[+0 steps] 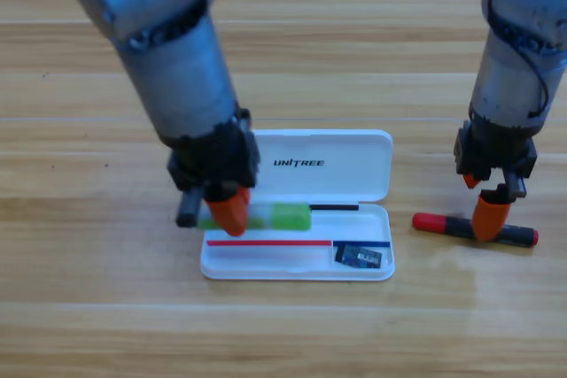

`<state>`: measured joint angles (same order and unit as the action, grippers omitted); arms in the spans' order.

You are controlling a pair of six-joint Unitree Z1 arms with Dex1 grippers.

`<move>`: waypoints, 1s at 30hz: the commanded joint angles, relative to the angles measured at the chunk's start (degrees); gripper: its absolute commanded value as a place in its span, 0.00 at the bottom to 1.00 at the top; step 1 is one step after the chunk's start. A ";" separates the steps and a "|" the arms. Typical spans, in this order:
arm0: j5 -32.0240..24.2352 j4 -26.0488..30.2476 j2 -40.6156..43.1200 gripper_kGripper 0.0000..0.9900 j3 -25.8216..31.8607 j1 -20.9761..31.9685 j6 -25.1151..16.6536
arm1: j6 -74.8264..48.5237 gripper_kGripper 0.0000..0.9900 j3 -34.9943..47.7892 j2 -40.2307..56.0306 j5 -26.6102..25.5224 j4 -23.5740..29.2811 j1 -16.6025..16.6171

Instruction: Clean up eraser and pencils

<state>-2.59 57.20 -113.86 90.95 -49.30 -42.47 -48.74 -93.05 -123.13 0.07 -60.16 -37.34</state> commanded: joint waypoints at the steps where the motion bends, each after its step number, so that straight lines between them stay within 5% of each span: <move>1: -0.40 -1.92 -6.19 0.00 0.28 -1.50 -0.86 | -0.74 0.79 1.73 -4.93 -0.86 1.45 1.83; 11: -0.14 -2.18 -9.80 0.00 2.30 -1.50 -2.09 | -1.35 0.72 2.25 -8.09 -1.65 2.24 1.83; 16: 0.21 -2.27 -10.50 0.00 2.74 -1.41 -2.27 | -1.79 0.22 2.43 -8.71 -1.74 2.33 1.83; 20: 0.48 -2.53 -10.94 0.00 3.01 -1.41 -2.18 | -1.79 0.01 2.61 -8.79 -1.47 2.33 1.83; 30: 2.15 -2.71 -11.38 0.00 3.27 -0.89 -2.09 | -1.79 0.00 3.40 -7.56 -0.77 2.33 1.83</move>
<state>-1.76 55.20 -122.12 94.42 -49.82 -44.06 -50.01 -92.36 -126.70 -0.60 -58.75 -36.94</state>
